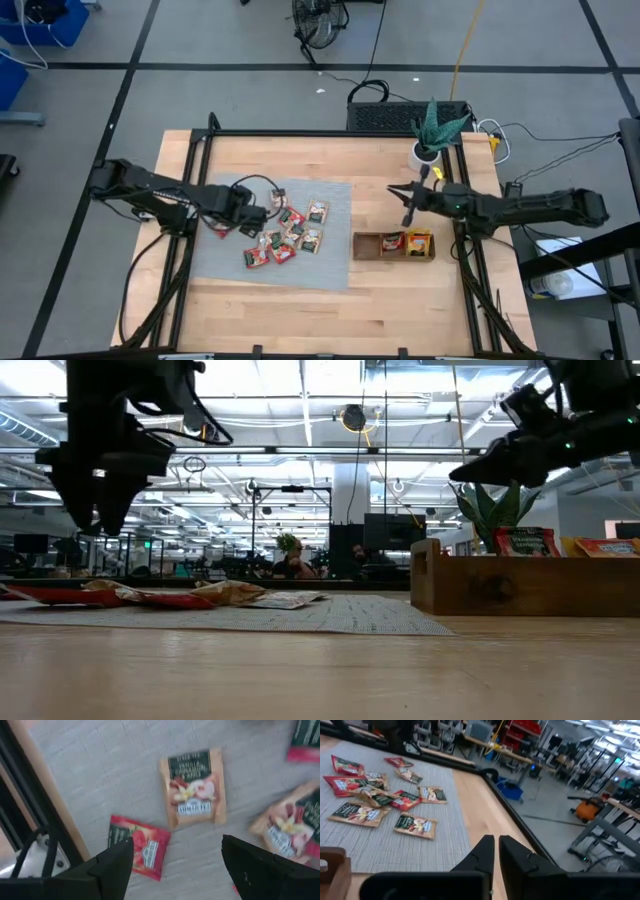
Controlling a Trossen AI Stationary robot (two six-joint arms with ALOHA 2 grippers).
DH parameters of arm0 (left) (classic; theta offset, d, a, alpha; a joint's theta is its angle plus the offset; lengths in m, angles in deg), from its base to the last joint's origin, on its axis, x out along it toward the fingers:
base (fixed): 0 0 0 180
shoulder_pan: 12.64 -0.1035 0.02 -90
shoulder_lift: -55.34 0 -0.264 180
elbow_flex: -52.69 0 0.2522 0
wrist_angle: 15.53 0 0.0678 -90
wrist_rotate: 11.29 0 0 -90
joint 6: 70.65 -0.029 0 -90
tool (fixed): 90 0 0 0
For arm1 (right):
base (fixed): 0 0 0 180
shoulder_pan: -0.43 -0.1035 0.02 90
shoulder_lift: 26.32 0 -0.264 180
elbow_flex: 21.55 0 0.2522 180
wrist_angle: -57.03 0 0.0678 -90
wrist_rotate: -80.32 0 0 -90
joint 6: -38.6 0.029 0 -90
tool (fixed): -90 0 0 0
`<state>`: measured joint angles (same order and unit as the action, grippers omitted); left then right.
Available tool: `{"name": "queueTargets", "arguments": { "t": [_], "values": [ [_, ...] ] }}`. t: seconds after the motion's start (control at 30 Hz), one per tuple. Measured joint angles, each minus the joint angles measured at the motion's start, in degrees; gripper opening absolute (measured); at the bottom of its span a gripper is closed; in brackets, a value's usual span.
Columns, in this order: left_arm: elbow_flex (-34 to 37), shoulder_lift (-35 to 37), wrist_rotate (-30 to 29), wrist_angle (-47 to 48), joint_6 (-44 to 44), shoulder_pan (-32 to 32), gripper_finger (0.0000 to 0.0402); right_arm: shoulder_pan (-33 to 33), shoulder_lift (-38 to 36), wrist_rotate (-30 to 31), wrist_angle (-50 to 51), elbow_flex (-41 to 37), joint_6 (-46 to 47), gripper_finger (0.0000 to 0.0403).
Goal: Pick & Place Tea
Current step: Put the red tea bag into the middle section of the wooden organizer
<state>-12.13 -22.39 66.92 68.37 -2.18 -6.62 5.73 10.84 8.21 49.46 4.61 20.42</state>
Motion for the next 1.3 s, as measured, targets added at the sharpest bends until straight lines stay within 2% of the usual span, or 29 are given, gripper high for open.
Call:
{"name": "queueTargets", "arguments": {
  "t": [0.17,0.33,0.63,0.83,1.03,1.3],
  "values": [
    [4.0,0.0,4.8,-0.1,3.8,1.4,0.0296,0.0,-3.6,0.0,-1.3,-1.2,-0.6,0.0024],
    [9.4,0.0,6.2,-1.4,7.8,1.6,0.0296,0.0,-4.3,-0.1,0.3,-1.2,-0.4,0.0023],
    [17.1,0.1,10.1,-16.8,5.2,1.5,0.0296,0.0,-4.3,-0.2,0.6,-1.2,0.5,0.0024],
    [18.0,0.2,9.3,-16.3,5.6,1.6,0.0296,0.0,-4.3,-0.2,0.4,-1.2,1.0,0.0023],
    [16.3,-0.1,10.3,-14.9,3.2,1.5,0.0296,0.0,-4.3,-0.2,0.3,-1.2,1.0,0.0024],
    [15.2,-0.1,8.8,-11.1,3.3,1.4,0.0296,0.0,-4.3,-0.2,0.3,-1.2,1.7,0.0020]
  ]
}}
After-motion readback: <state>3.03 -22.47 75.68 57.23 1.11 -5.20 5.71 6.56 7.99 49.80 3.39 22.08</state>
